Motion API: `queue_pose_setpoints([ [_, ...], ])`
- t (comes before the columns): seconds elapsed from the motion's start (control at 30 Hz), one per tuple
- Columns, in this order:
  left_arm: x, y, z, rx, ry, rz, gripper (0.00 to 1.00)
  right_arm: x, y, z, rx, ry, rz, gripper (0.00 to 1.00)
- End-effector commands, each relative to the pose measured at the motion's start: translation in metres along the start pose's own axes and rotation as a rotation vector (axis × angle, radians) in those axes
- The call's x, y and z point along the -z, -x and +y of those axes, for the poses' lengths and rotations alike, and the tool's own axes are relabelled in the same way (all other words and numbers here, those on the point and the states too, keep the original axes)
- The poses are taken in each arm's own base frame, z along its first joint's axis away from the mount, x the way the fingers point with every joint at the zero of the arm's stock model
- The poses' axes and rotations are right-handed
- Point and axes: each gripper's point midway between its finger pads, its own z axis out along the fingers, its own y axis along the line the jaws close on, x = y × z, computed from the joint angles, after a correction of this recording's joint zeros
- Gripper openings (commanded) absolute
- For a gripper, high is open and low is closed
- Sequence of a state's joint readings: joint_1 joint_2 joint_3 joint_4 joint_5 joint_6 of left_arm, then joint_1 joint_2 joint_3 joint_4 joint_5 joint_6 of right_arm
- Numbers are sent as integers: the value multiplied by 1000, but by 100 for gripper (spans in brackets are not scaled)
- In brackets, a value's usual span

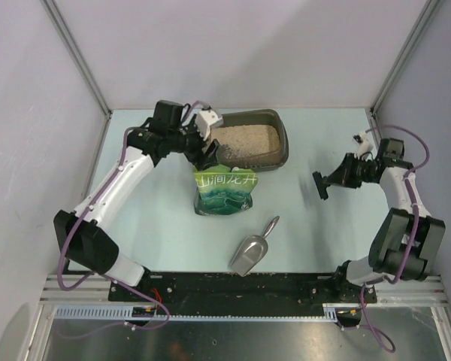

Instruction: Fill the litter box with clean litter

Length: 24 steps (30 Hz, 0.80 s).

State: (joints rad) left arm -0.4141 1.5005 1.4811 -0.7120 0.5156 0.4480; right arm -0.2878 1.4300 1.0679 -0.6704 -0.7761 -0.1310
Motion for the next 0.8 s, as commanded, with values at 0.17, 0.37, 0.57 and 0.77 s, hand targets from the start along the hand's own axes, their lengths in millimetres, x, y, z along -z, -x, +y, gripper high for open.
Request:
queue_pose_setpoints([
  [0.17,27,-13,50,546,134,-45,83,-28,-30,-29,-145,44,42,5],
  [0.37,28,-41,56,729,64,-44,83,-44,-46,-58,-147,-23,80,9],
  [0.57,16,-53,33,873,-116,-43,85,-50,-59,-78,-182,-115,97,29],
  [0.77,4,-49,22,975,-254,-64,84,-44,-57,-87,-178,-183,84,62],
])
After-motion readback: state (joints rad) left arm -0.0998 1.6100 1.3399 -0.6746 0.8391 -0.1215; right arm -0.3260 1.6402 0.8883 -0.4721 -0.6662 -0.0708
